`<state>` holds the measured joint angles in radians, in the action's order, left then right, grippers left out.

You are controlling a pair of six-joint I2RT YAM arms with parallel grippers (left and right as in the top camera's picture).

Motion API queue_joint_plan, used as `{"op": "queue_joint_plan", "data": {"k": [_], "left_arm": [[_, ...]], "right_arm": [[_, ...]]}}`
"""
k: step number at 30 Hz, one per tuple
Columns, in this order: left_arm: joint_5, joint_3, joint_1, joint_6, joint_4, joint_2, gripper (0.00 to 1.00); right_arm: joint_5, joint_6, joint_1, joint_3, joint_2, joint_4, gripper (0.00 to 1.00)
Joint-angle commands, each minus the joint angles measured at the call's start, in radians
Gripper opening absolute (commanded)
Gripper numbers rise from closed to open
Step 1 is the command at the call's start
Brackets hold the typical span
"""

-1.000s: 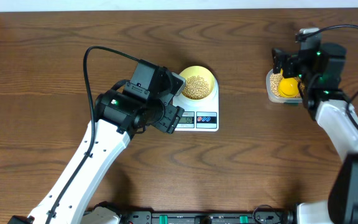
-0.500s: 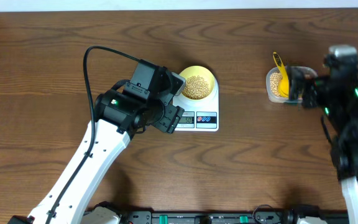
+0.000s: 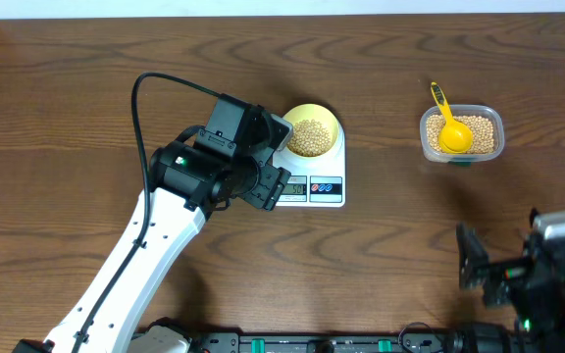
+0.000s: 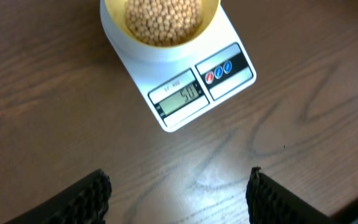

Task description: Scoop item into bowl and weigh 50g on scale

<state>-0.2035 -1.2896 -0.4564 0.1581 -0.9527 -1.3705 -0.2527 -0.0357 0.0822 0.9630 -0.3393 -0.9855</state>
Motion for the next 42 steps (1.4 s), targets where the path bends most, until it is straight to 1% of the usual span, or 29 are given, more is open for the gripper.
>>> {"op": "queue_joint_plan", "data": {"k": [1,5,8,12,17,19,25,29,33,39,42], "left_arm": [[0.006,0.001,-0.001,0.010,0.000,0.019,0.73],[0.006,0.001,-0.001,0.010,0.000,0.019,0.73],[0.006,0.001,-0.001,0.010,0.000,0.019,0.73],[0.006,0.001,-0.001,0.010,0.000,0.019,0.73],[0.006,0.001,-0.001,0.010,0.000,0.019,0.73],[0.006,0.001,-0.001,0.010,0.000,0.019,0.73],[0.006,0.001,-0.001,0.010,0.000,0.019,0.73],[0.006,0.001,-0.001,0.010,0.000,0.019,0.73],[0.006,0.001,-0.001,0.010,0.000,0.019,0.73],[0.006,0.001,-0.001,0.010,0.000,0.019,0.73],[0.006,0.001,-0.001,0.010,0.000,0.019,0.73]], "right_arm": [[0.037,0.005,0.004,-0.049,0.080,-0.045,0.99],[0.078,0.012,0.004,-0.134,0.182,-0.018,0.99],[0.093,0.051,0.004,-0.213,0.245,0.105,0.99],[0.086,0.071,0.004,-0.325,0.308,0.203,0.99],[0.079,0.153,0.004,-0.460,0.334,0.362,0.99],[0.043,0.173,0.004,-0.509,0.334,0.441,0.99],[-0.130,0.172,0.004,-0.696,0.334,0.714,0.99],[-0.204,0.173,0.004,-0.798,0.334,0.835,0.99],[-0.200,0.169,0.004,-0.848,0.334,0.861,0.99],[-0.105,0.166,0.004,-0.885,0.334,0.863,0.99],[-0.094,0.119,0.004,-0.910,0.334,0.872,0.99]]}}
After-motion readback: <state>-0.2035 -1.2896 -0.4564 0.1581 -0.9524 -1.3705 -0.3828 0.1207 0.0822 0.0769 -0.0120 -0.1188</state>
